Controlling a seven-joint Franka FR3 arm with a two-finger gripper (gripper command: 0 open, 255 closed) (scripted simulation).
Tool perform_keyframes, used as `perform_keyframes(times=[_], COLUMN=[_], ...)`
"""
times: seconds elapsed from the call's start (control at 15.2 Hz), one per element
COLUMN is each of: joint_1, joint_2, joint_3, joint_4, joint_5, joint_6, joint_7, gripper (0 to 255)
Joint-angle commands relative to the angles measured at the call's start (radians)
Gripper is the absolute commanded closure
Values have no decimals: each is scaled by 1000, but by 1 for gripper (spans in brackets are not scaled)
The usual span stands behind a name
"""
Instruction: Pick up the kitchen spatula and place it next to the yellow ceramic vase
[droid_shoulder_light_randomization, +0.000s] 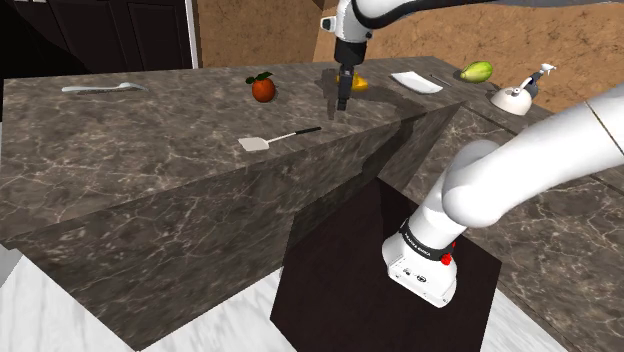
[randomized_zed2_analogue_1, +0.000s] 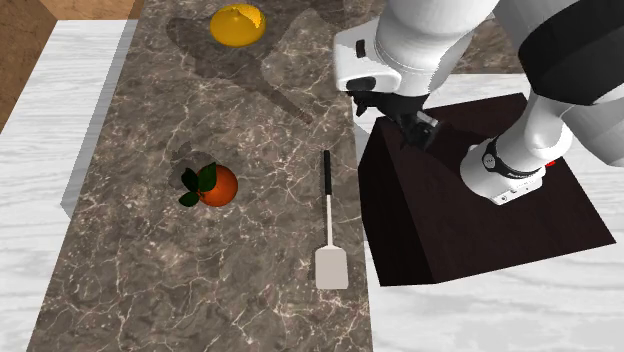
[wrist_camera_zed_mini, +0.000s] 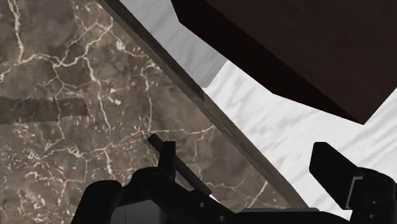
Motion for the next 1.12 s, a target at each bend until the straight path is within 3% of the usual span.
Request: perform_keyframes(times=[0.0,0.73,1.06], joint_1=[31,173,171], joint_2=[66,385,416], joint_3=[-15,-29,-31], joint_4=[20,102,76], joint_5=[0,67,68], joint_6=[60,350,408], joint_7=[-101,-623,-628], gripper=[0,0,0])
